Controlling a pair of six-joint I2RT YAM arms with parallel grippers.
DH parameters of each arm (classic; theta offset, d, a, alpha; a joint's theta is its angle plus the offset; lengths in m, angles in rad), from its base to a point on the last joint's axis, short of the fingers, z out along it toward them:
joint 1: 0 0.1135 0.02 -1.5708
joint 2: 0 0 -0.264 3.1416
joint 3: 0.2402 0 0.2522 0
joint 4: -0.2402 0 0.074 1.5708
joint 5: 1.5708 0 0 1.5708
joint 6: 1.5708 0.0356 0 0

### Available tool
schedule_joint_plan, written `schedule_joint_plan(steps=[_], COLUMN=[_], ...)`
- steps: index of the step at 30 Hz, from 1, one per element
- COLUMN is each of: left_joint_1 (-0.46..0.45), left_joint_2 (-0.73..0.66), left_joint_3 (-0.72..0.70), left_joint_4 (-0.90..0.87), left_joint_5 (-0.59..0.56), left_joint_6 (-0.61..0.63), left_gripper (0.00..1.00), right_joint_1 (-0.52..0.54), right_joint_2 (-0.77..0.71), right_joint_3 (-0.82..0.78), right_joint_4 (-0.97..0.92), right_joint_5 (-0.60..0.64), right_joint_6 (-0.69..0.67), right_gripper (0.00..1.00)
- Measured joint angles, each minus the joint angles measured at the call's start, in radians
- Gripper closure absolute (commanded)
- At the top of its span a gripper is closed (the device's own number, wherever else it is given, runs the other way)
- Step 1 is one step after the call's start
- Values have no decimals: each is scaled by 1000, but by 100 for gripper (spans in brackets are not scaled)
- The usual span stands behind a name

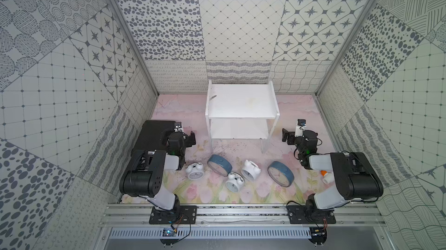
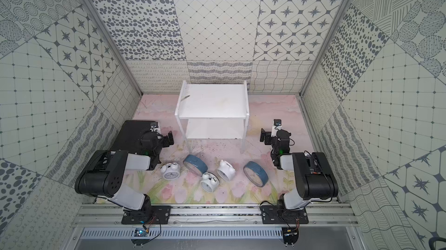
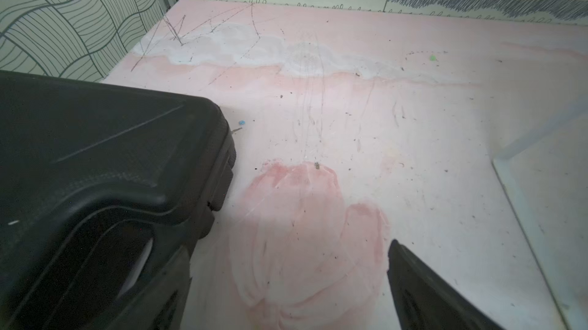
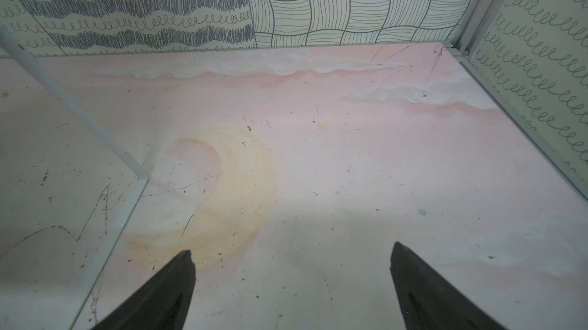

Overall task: Place the alarm clocks on the shelf by style
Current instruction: Pick up the alarm from the center of the board.

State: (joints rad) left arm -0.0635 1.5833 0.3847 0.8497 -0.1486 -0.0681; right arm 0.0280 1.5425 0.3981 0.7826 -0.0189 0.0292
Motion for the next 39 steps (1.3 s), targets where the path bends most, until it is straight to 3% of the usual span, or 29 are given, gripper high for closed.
schedule_joint_plan(steps=[20,25,27,33,35,37,39], left_joint_1=[13,31,34,35,23,-9,-47], left_joint_2=[-2,-75,-161,-482,-557,-620,-667], left_joint_3=[3,19,58,171,197,225,250], left_joint_4=[-4,-72,-153,-451,-562,-687,-813], left_joint_5=[8,-12,-59,-168,-172,-170,-163], left_joint_6=[-2,-21,-55,-309,-391,-457,-506], left_gripper=[1,1,1,1,1,1,4], right_joint_1=[3,17,16,-103,-99,-88,-67], right_joint_2=[-5,-225,-345,-553,-595,-661,-716], right_joint_3=[5,260,329,325,325,349,405], right_joint_4=[-19,-526,-581,-917,-1089,-1267,-1402], right_joint_5=[44,197,223,183,173,155,133], right_joint_6=[9,128,209,521,563,577,579], right_gripper=[0,0,0,1,11,31,40])
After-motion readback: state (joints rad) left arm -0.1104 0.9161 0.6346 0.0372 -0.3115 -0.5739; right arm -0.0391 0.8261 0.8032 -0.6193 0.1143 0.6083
